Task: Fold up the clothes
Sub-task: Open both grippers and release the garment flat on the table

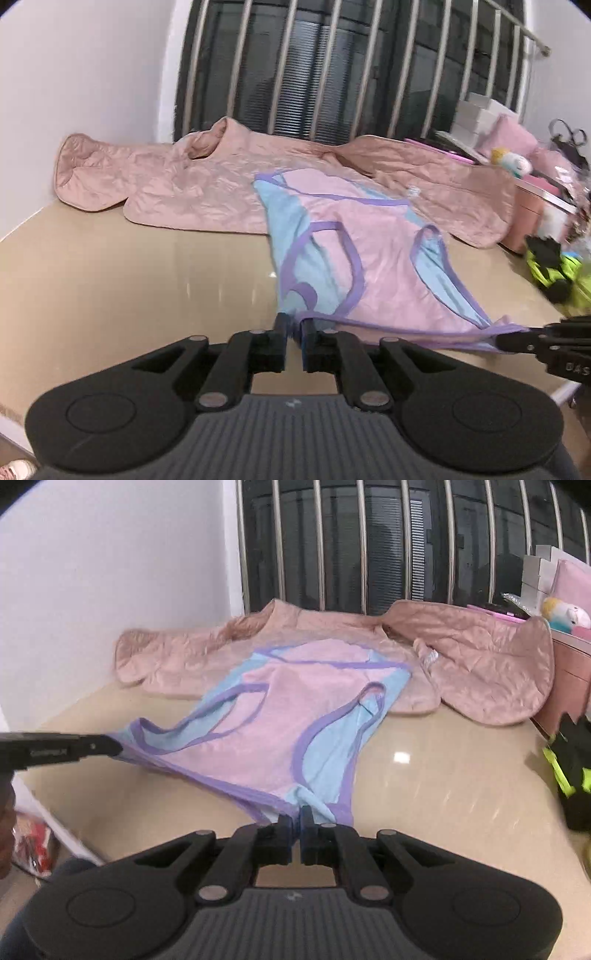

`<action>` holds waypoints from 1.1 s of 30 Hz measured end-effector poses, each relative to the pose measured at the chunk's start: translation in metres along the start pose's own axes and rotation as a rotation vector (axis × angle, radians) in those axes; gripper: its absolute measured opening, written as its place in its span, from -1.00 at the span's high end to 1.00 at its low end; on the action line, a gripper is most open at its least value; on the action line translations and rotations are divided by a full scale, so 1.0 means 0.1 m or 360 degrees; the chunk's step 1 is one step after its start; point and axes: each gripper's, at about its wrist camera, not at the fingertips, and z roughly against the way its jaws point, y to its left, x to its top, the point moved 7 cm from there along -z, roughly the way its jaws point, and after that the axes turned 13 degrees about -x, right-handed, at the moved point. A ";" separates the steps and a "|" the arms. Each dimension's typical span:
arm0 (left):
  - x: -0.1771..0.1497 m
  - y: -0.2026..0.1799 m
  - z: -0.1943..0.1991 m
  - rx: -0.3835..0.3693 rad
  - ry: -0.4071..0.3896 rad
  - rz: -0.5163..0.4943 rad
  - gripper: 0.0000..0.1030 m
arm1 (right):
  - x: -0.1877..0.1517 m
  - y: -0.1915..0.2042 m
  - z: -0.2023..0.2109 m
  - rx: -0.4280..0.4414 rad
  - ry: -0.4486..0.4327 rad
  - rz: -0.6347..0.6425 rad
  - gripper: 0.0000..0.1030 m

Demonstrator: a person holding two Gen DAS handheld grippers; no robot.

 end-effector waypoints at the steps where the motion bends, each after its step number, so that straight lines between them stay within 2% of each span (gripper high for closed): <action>1: -0.03 -0.04 0.07 -0.0002 -0.0014 -0.0043 0.63 | -0.04 0.01 0.05 -0.0017 -0.0001 0.0036 0.86; 2: -0.07 -0.09 0.12 -0.0003 -0.0016 -0.0086 0.38 | -0.07 0.02 0.11 -0.0026 -0.0008 0.0074 0.77; 4: -0.12 -0.17 0.19 0.0006 0.0024 -0.0124 0.24 | -0.08 -0.01 0.23 0.0001 -0.0039 0.0103 0.26; 5: -0.15 -0.20 0.25 -0.0017 0.0030 -0.0124 0.23 | -0.06 -0.03 0.30 0.0010 -0.0056 0.0096 0.21; 6: -0.15 -0.21 0.32 -0.0046 0.0012 -0.0112 0.20 | -0.04 -0.08 0.38 0.0018 -0.0074 0.0070 0.21; 8: -0.15 -0.24 0.44 -0.0098 -0.0025 -0.0084 0.02 | 0.02 -0.20 0.51 0.0051 -0.0117 -0.0005 0.21; 10: -0.11 -0.19 0.48 -0.0089 -0.0056 -0.0015 -0.05 | 0.07 -0.31 0.64 0.0069 -0.0168 -0.0104 0.18; 14: 0.01 -0.11 0.34 -0.0005 -0.0010 0.0043 -0.04 | 0.02 -0.36 0.61 0.0057 -0.0172 -0.0191 0.19; 19: -0.04 -0.18 0.04 -0.0019 0.0107 0.0008 -0.05 | -0.10 -0.29 0.51 0.0031 -0.0122 -0.0185 0.21; 21: -0.09 -0.16 -0.10 -0.0038 0.0169 0.0032 0.07 | -0.09 -0.26 0.48 0.0009 -0.0124 -0.0196 0.21; 23: -0.09 -0.09 -0.17 -0.0092 0.0167 0.0119 0.69 | -0.04 -0.24 0.45 0.0018 -0.0130 -0.0236 0.21; 24: -0.09 -0.04 -0.18 -0.0113 0.0155 0.0199 0.78 | 0.00 -0.23 0.43 0.0030 -0.0131 -0.0255 0.21; 27: -0.07 0.13 -0.18 -0.0181 0.0102 0.0444 0.89 | 0.08 -0.19 0.34 0.0035 -0.0097 -0.0300 0.22; 29: -0.06 0.26 -0.15 -0.0197 0.0037 0.0616 0.91 | 0.10 -0.17 0.22 0.0005 -0.0033 -0.0334 0.33; 30: -0.06 0.33 -0.12 -0.0202 0.0006 0.0702 0.92 | 0.09 -0.16 0.16 -0.0007 0.0004 -0.0355 0.57; 31: -0.09 0.40 -0.11 -0.0205 0.0002 0.0779 0.92 | 0.07 -0.16 0.10 -0.0011 0.0040 -0.0376 0.93; 33: -0.15 0.52 -0.09 -0.0210 -0.0002 0.0930 0.91 | 0.02 -0.16 0.05 -0.0036 0.0059 -0.0391 0.99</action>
